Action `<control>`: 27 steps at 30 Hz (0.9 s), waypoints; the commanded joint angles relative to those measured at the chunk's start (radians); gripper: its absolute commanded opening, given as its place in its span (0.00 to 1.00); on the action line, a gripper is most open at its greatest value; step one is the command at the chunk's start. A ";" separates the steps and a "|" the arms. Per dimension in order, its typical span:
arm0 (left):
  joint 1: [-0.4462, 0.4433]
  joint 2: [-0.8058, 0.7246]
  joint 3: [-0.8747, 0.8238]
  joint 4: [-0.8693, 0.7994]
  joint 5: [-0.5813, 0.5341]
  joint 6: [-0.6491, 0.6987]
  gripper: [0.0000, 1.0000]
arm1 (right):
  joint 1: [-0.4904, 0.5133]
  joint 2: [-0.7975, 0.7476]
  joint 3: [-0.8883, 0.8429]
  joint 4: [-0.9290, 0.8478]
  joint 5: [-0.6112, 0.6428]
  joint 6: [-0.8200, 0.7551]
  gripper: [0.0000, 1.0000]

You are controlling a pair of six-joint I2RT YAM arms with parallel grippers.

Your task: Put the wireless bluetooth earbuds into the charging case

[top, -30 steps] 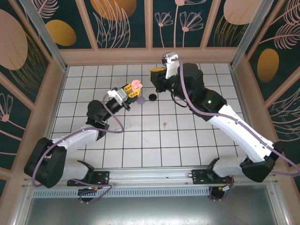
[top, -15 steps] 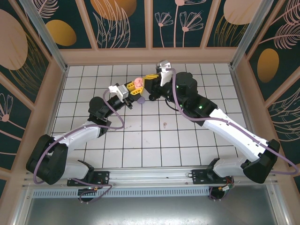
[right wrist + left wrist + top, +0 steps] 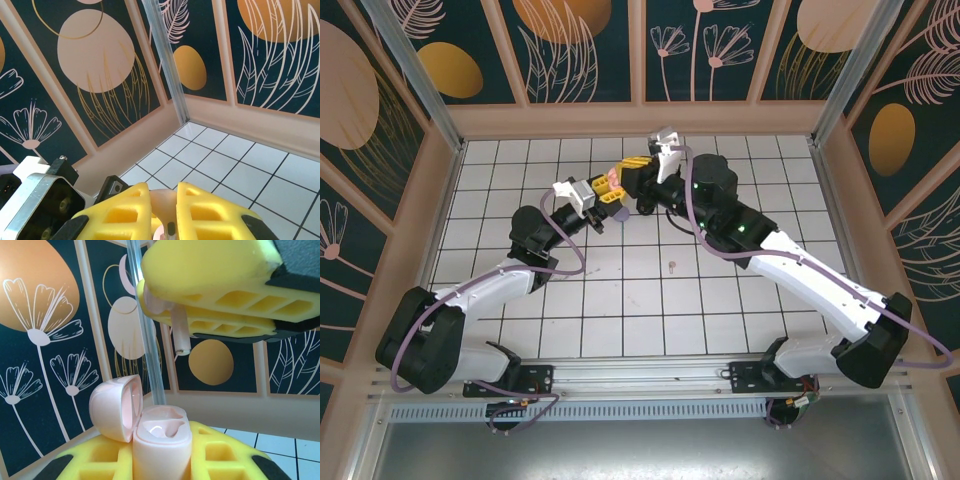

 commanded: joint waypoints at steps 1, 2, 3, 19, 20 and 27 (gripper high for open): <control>-0.007 -0.004 0.033 0.002 0.016 -0.015 0.00 | 0.010 0.004 -0.028 0.054 -0.016 0.013 0.15; -0.008 -0.005 0.034 -0.002 0.014 -0.016 0.00 | 0.010 0.004 -0.031 0.055 -0.016 0.016 0.15; -0.007 -0.005 0.036 -0.007 0.012 -0.016 0.00 | 0.010 0.004 -0.036 0.056 -0.014 0.018 0.15; -0.010 -0.026 0.038 -0.003 0.033 -0.008 0.00 | 0.008 0.020 -0.053 0.044 0.006 0.013 0.14; -0.011 -0.028 0.038 -0.002 0.036 -0.008 0.00 | 0.008 0.022 -0.051 0.044 0.008 0.010 0.14; -0.015 -0.039 0.044 -0.005 0.050 -0.009 0.00 | 0.003 0.040 -0.052 0.038 0.030 0.001 0.13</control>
